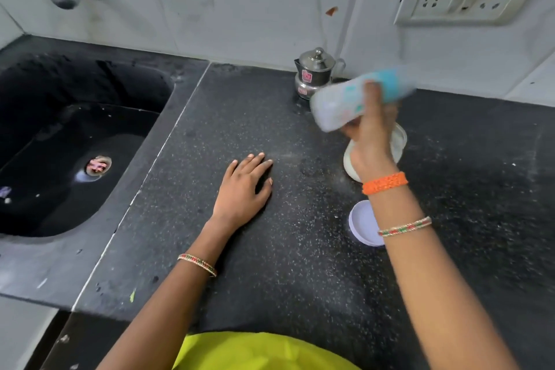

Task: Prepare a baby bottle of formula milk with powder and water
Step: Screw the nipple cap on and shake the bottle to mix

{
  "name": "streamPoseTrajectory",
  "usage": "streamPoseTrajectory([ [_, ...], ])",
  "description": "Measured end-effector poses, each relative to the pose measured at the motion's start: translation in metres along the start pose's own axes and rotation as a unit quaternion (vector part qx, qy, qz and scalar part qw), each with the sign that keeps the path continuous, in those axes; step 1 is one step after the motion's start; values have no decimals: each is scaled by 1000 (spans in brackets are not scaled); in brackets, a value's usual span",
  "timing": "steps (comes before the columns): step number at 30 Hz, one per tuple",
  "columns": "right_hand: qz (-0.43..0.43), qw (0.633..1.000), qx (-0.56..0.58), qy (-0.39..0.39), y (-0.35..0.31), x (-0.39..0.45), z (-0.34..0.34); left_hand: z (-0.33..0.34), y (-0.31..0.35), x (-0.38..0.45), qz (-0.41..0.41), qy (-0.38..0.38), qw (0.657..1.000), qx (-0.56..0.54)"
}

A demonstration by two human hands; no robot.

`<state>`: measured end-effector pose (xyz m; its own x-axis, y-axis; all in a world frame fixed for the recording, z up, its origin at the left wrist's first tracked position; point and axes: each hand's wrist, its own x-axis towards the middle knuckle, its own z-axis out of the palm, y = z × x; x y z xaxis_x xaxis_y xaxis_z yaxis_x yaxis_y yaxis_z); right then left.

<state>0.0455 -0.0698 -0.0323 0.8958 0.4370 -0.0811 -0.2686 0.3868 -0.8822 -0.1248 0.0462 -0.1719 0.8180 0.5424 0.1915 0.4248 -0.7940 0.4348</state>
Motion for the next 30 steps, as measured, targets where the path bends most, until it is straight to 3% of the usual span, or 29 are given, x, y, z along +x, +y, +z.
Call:
streamPoseTrajectory([
  [2,45,972,-157,-168,6,-16,-2,1,-2,-1,3,-5,1000,1],
  [3,26,964,-178,-197,6,-17,-4,0,-2,0,6,-8,1000,1],
  [4,-16,975,-144,-170,4,-14,-3,0,-2,1,7,-8,1000,1],
  [6,-64,997,34,-36,-3,-6,1,1,0,2,6,-3,1000,-2],
  [7,-64,995,75,-26,-4,-5,1,1,0,0,3,-4,1000,-4],
  [8,-53,995,60,-60,-4,-6,1,1,1,-2,1,-6,1000,-4],
  [10,-33,979,-96,-176,-1,-10,1,1,1,-4,4,-12,1000,-2],
  [12,-45,966,-132,-216,-5,-9,0,2,-2,-5,6,-24,1000,-6],
  [15,-66,979,-48,-184,-28,2,4,-2,-2,-3,11,-15,1000,-9],
  [24,-86,975,-82,-190,-48,10,-5,-2,-2,-1,15,-13,1000,-2],
  [26,-103,981,-75,-148,-48,8,-6,-1,-3,-1,14,-14,1000,-3],
  [29,-106,989,98,-30,-37,4,0,-2,-1,1,15,-15,1000,-2],
  [30,-85,990,112,-27,-29,1,2,-2,-1,0,14,-14,1000,-4],
])
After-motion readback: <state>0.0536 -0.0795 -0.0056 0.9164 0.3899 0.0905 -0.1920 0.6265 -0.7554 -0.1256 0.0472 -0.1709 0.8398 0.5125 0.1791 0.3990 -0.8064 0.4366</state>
